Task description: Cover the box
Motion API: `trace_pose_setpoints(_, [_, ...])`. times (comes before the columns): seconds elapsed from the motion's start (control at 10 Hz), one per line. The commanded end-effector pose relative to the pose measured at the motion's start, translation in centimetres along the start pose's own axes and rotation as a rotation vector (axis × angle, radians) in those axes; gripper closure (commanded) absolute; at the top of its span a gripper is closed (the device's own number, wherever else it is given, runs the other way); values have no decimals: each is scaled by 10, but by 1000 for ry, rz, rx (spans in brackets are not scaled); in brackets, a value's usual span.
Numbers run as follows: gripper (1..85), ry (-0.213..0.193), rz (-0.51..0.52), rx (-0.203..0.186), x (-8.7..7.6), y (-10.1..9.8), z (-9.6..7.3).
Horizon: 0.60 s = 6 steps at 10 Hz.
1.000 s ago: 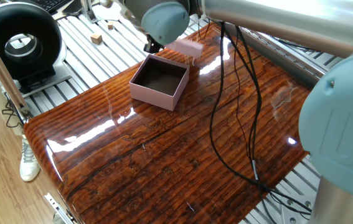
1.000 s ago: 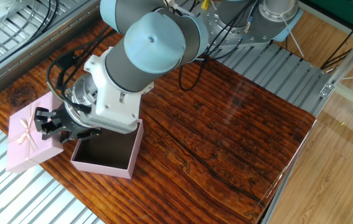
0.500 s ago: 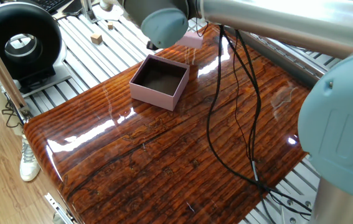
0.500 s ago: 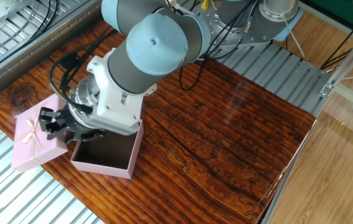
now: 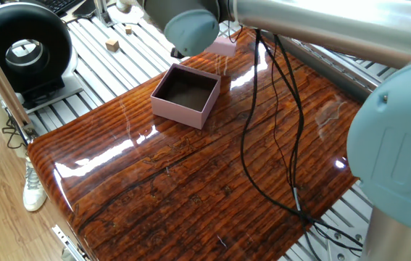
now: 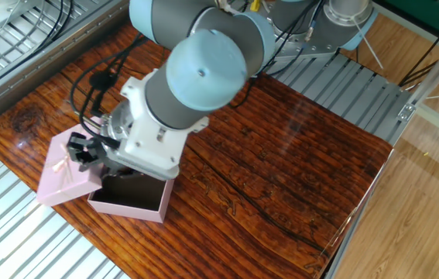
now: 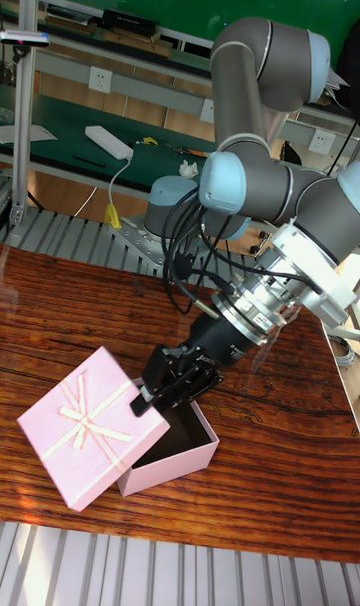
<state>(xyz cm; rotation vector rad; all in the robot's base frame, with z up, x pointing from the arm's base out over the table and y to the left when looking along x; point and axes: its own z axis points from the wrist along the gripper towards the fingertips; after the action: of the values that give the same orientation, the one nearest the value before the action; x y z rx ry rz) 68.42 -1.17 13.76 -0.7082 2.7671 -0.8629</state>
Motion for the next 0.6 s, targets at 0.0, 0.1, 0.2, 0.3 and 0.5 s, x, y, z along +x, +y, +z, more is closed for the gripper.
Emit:
trace_pose_setpoints(0.0, [563, 10, 49, -18, 4, 16, -8])
trace_pose_setpoints(0.1, [563, 7, 57, -23, 4, 20, -8])
trace_pose_setpoints(0.2, [563, 9, 65, -25, 5, 26, -9])
trace_pose_setpoints(0.3, [560, 10, 75, -30, 5, 32, -10])
trace_pose_setpoints(0.5, [560, 21, 98, -46, 9, 43, -11])
